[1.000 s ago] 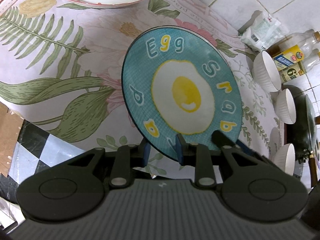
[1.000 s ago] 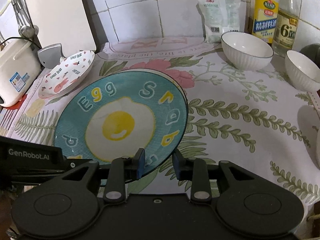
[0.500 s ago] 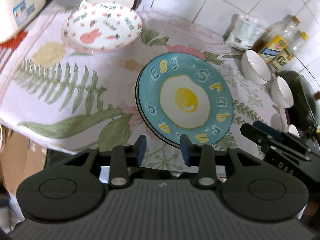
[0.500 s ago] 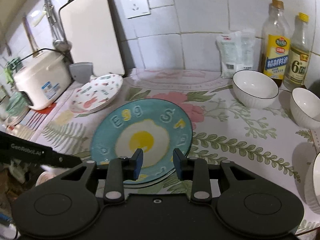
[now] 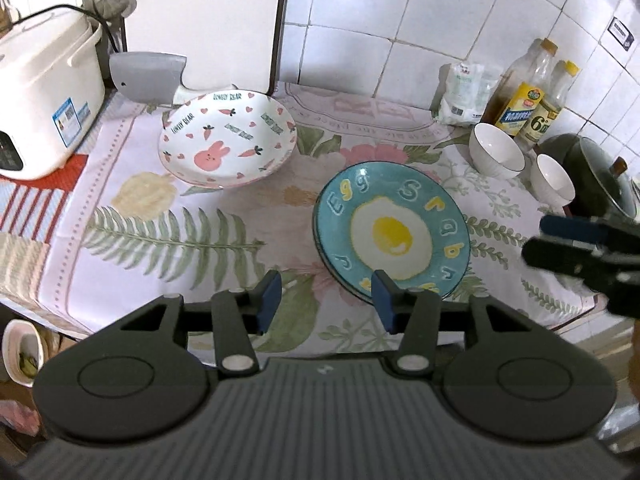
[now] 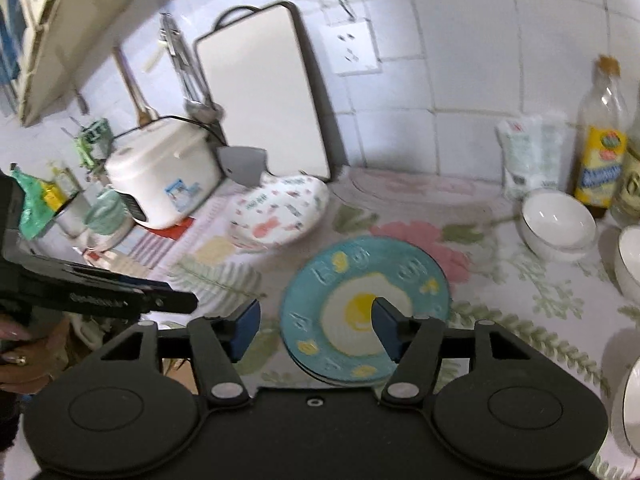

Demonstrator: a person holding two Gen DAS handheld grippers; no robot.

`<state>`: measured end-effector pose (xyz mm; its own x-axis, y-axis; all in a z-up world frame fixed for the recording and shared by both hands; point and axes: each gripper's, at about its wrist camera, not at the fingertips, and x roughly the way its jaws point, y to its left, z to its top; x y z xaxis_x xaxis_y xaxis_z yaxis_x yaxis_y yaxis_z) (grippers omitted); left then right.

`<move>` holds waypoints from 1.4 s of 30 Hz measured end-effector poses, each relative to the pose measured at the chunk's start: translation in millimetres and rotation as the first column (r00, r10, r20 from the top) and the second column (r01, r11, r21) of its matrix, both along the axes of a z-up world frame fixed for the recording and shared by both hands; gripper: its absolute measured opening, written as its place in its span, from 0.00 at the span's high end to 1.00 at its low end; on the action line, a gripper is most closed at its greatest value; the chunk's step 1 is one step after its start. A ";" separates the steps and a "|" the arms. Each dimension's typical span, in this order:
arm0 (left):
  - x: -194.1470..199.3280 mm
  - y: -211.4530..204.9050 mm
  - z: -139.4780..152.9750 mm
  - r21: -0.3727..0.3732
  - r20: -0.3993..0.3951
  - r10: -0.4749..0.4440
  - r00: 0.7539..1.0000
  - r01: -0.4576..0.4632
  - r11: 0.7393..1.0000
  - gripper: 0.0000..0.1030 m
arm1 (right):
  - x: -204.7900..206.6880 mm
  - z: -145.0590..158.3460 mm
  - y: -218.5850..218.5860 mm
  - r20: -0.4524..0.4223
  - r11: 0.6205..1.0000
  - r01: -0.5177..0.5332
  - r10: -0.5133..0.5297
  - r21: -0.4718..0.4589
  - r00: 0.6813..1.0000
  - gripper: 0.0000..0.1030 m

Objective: Organize plates and bowls
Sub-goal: 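Move both grippers to the pink-rabbit plate beside the rice cooker, then grasp the pink-rabbit plate rim with both grippers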

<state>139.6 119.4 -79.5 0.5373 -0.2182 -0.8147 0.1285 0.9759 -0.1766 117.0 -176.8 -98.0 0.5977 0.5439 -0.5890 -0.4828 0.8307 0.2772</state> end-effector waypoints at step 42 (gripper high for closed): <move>145.5 111.8 -121.7 -0.049 0.116 0.431 0.895 -0.429 0.902 0.22 | 251.0 -118.1 129.0 -0.307 0.986 0.039 0.013 0.165 0.952 0.28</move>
